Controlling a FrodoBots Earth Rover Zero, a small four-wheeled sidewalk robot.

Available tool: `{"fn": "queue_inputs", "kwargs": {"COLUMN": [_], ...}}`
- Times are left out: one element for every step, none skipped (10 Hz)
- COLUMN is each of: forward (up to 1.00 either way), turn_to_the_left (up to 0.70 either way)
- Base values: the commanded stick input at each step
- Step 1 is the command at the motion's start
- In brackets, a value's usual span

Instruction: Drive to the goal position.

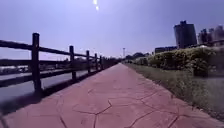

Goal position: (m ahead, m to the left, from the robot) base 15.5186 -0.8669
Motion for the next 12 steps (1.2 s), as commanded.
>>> {"fn": "queue_inputs", "kwargs": {"forward": [1.00, 1.00, 1.00, 1.00, 1.00, 1.00, 1.00, 1.00, 1.00, 1.00, 1.00, 1.00], "turn_to_the_left": [0.01, 0.01, 0.01, 0.01, 0.01, 0.01, 0.01, 0.01, 0.01, 0.01, 0.01, 0.01]}}
